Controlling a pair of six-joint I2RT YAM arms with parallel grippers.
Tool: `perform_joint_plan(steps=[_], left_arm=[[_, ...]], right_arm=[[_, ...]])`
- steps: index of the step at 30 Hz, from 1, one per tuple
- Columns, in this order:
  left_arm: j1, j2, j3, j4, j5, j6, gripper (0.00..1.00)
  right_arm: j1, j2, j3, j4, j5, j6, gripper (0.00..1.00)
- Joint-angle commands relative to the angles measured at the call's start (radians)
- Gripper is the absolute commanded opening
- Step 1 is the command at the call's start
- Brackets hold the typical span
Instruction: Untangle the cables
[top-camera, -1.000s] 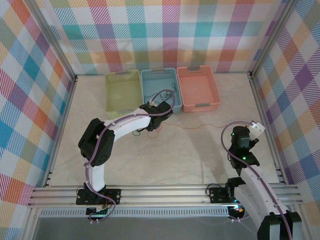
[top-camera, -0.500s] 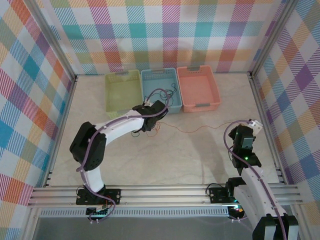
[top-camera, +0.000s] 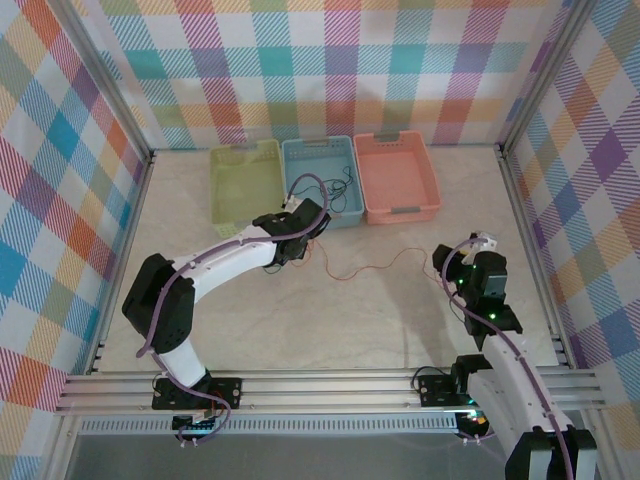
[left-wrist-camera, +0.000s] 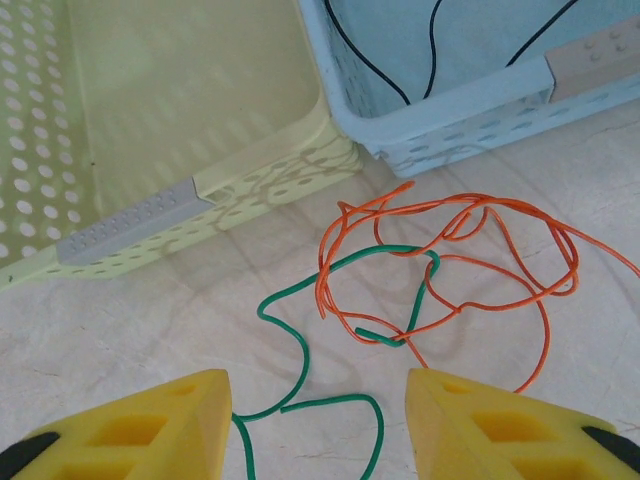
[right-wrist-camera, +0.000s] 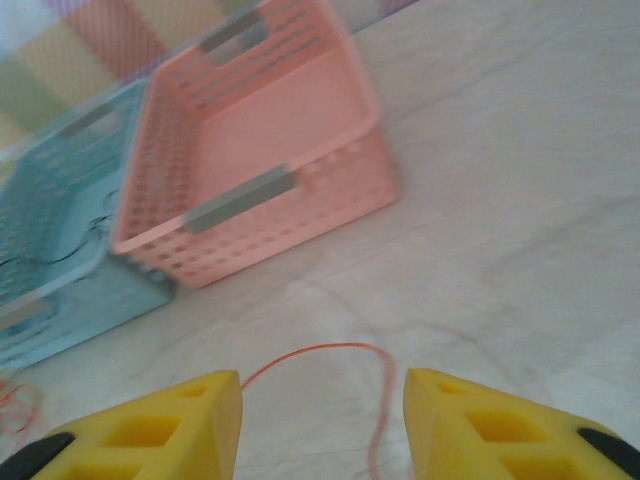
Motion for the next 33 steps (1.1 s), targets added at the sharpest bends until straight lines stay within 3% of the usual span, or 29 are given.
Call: perform_joint_plan(steps=[1, 7, 15, 25, 33], left_arm=[[-0.003, -0.036, -0.012, 0.018, 0.01, -0.013, 0.5], [0.005, -0.07, -0.049, 0.063, 0.019, -0.03, 0.5], [0.055, -0.166, -0.149, 0.171, 0.074, -0.082, 0.51], [0.089, -0.228, -0.206, 0.225, 0.106, -0.099, 0.51], [0.091, -0.236, -0.212, 0.233, 0.101, -0.096, 0.52]], right_arm=[[0.05, 0.083, 0.048, 0.121, -0.246, -0.047, 0.48], [0.276, 0.341, 0.182, 0.11, -0.271, -0.199, 0.51], [0.459, 0.702, 0.39, 0.103, -0.284, -0.248, 0.51], [0.555, 1.097, 0.67, 0.094, -0.292, -0.334, 0.52], [0.575, 1.223, 0.769, 0.105, -0.273, -0.403, 0.52]])
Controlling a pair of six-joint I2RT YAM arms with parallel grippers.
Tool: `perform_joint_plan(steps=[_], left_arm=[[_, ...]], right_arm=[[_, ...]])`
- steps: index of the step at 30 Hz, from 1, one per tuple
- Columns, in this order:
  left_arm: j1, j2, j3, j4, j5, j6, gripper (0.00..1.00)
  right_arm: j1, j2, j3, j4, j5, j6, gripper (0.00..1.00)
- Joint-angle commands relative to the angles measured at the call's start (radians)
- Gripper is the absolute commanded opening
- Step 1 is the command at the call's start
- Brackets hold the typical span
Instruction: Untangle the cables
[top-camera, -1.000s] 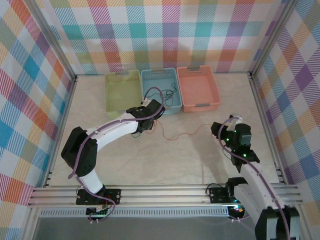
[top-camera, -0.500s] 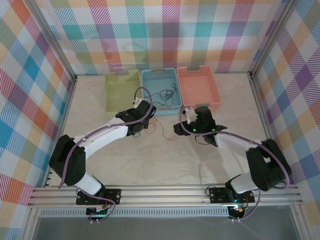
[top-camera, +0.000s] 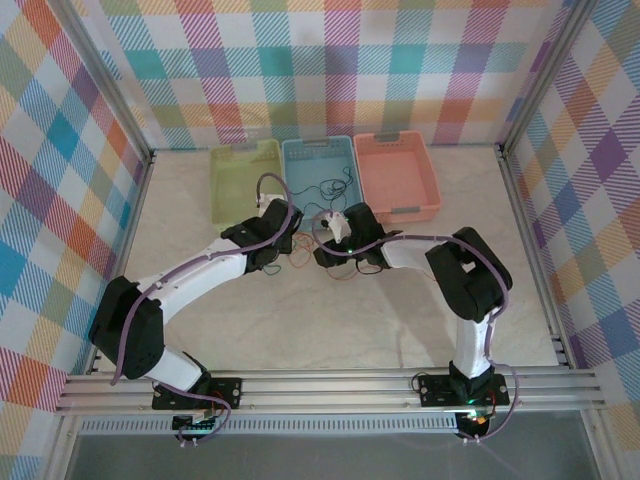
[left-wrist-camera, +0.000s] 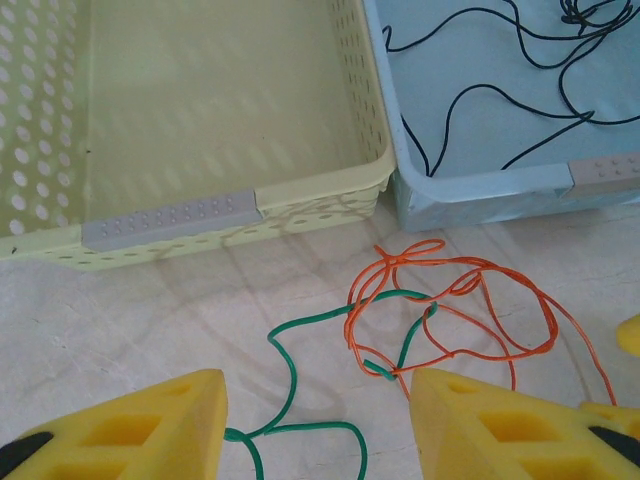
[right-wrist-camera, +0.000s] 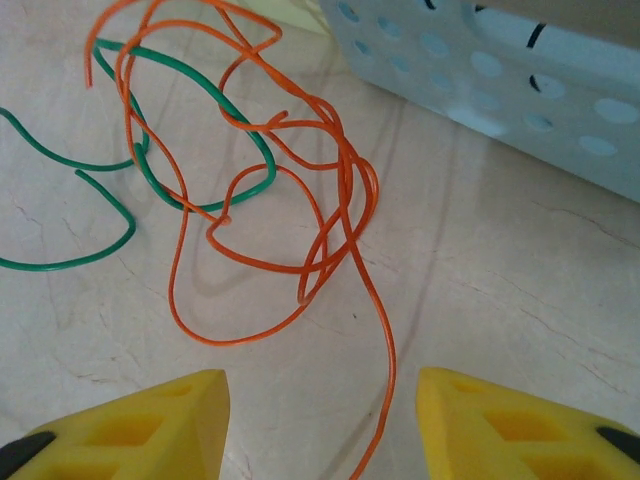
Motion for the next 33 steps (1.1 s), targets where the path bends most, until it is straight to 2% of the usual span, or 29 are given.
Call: perform_joint_plan(steps=[1, 5, 9, 13, 16, 25, 33], left_arm=[[0.006, -0.031, -0.017, 0.017, 0.001, -0.009, 0.52], [0.008, -0.036, -0.019, 0.018, -0.003, -0.01, 0.52], [0.006, -0.033, -0.017, 0.017, 0.002, -0.008, 0.52], [0.007, -0.029, -0.016, 0.017, 0.002, -0.006, 0.53], [0.007, -0.021, -0.013, 0.015, 0.006, -0.005, 0.53], [0.01, 0.025, 0.001, 0.019, 0.089, -0.008, 0.56], [0.024, 0.084, 0.029, 0.024, 0.245, 0.0, 0.6]], right_arm=[[0.006, 0.037, 0.054, 0.01, -0.007, -0.06, 0.51], [0.007, 0.079, 0.082, -0.007, 0.003, -0.068, 0.44], [0.01, 0.095, 0.093, -0.016, -0.026, -0.076, 0.3], [0.013, 0.055, 0.052, 0.015, -0.042, -0.101, 0.13], [0.013, -0.019, -0.004, 0.042, -0.021, -0.114, 0.05], [0.013, -0.253, -0.214, 0.108, -0.02, -0.119, 0.01], [0.013, -0.283, -0.3, 0.161, 0.042, -0.128, 0.02]])
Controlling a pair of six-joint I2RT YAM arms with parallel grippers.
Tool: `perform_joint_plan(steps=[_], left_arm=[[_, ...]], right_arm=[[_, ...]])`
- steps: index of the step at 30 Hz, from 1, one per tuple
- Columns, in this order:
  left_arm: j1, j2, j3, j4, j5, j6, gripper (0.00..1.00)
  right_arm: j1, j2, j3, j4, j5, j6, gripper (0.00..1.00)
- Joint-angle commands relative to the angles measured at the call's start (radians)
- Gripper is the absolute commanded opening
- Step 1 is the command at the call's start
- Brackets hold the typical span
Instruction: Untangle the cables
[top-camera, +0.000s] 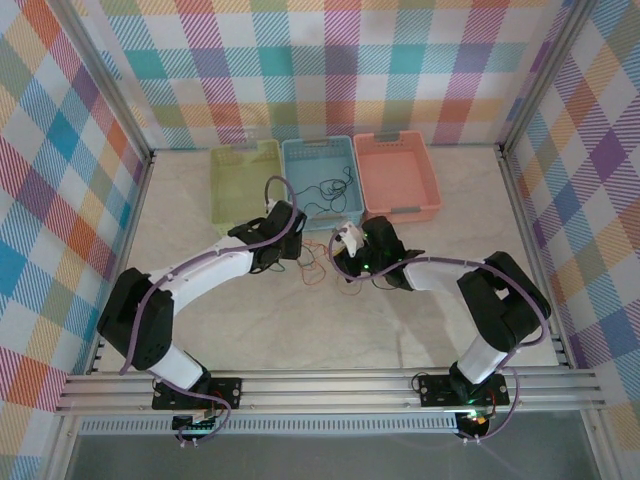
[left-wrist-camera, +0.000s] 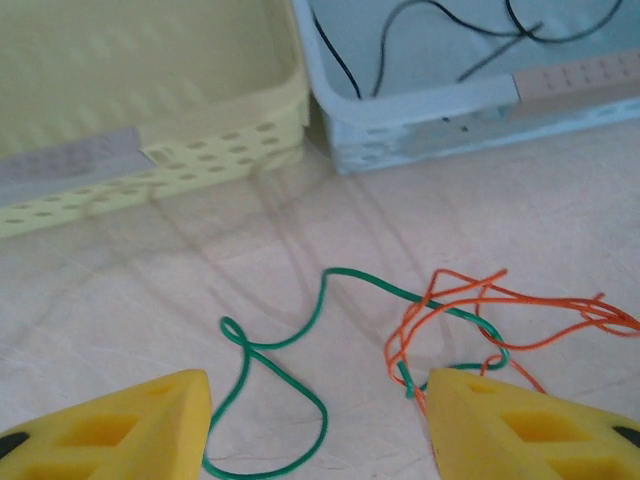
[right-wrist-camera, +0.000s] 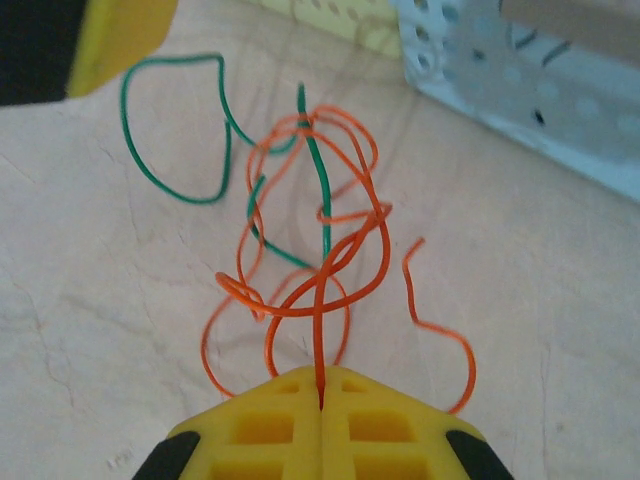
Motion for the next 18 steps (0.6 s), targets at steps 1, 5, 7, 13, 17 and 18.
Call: perform_joint_plan(steps=[1, 5, 7, 13, 17, 18], left_arm=[[0.017, 0.022, 0.032, 0.019, 0.092, 0.001, 0.6], [0.017, 0.043, 0.05, 0.01, 0.179, 0.006, 0.63], [0.018, 0.066, 0.072, -0.006, 0.222, 0.007, 0.65], [0.018, 0.108, 0.117, -0.064, 0.251, 0.007, 0.7], [0.018, 0.16, 0.169, -0.131, 0.265, 0.018, 0.72], [0.018, 0.177, 0.186, -0.152, 0.268, 0.02, 0.72]], right_arm=[[0.006, -0.02, -0.024, 0.056, 0.041, -0.028, 0.02], [0.006, -0.07, -0.07, 0.101, 0.081, -0.022, 0.02], [0.005, -0.095, -0.098, 0.133, 0.115, -0.011, 0.01], [0.0, -0.113, -0.108, 0.129, 0.179, 0.014, 0.0], [-0.006, -0.12, -0.116, 0.142, 0.179, 0.026, 0.0], [-0.007, -0.121, -0.117, 0.145, 0.181, 0.028, 0.0]])
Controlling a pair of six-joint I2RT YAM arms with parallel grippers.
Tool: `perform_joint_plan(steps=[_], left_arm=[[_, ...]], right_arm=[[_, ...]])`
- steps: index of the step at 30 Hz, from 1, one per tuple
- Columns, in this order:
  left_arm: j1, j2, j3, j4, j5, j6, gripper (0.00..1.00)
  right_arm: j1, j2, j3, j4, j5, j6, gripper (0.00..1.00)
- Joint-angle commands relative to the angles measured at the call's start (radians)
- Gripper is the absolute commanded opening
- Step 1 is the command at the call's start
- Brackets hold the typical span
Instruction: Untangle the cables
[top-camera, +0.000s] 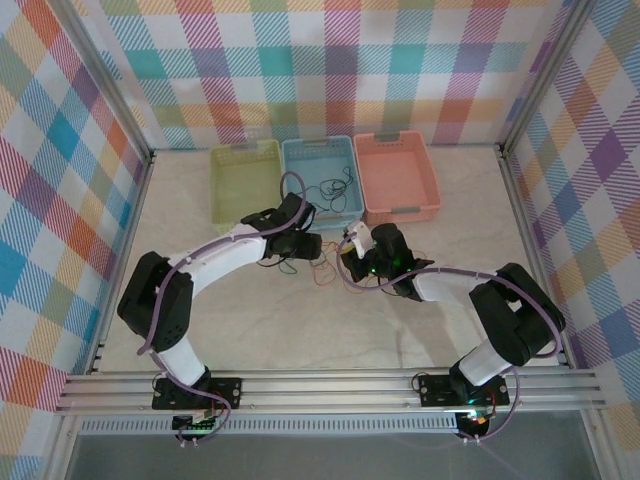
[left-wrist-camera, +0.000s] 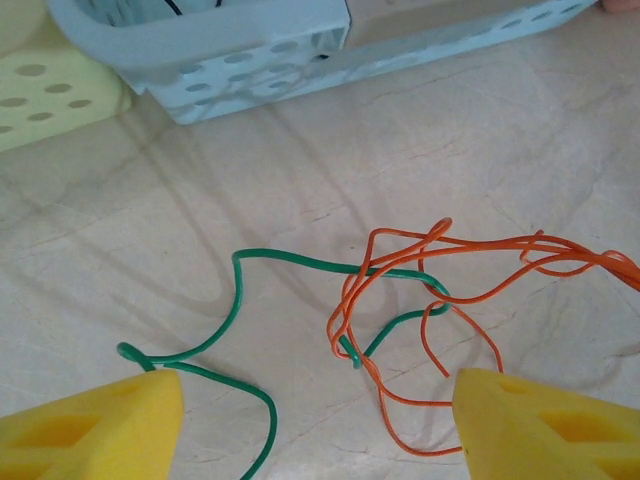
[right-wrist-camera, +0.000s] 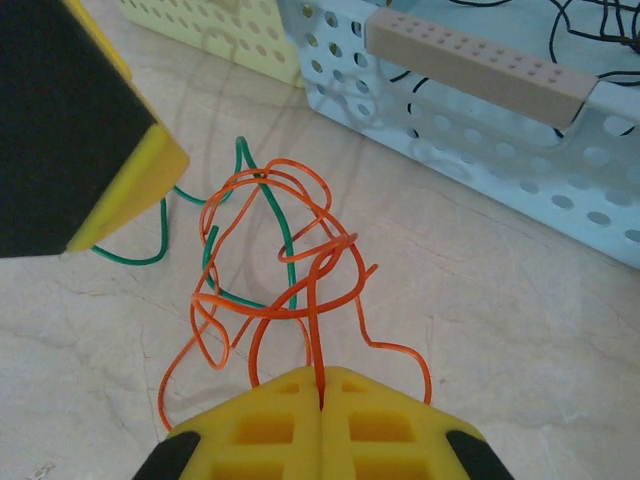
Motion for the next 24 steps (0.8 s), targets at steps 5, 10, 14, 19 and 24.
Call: perform_joint_plan(steps=[5, 10, 14, 19, 24], left_arm=[[0.011, 0.1, 0.102, -0.138, 0.047, 0.023, 0.72], [0.02, 0.165, 0.163, -0.171, 0.073, 0.02, 0.72], [0.034, 0.222, 0.21, -0.179, 0.115, 0.016, 0.73], [0.036, 0.255, 0.242, -0.206, 0.083, 0.014, 0.68], [0.025, 0.297, 0.302, -0.3, 0.02, -0.01, 0.56]], right_arm=[[-0.015, -0.026, -0.017, 0.042, 0.016, 0.031, 0.0], [-0.019, -0.023, -0.013, 0.042, -0.002, 0.039, 0.0], [-0.019, -0.026, -0.015, 0.042, 0.0, 0.037, 0.0], [-0.02, -0.026, -0.014, 0.044, 0.0, 0.04, 0.0], [-0.02, -0.082, -0.077, 0.145, 0.019, 0.05, 0.0]])
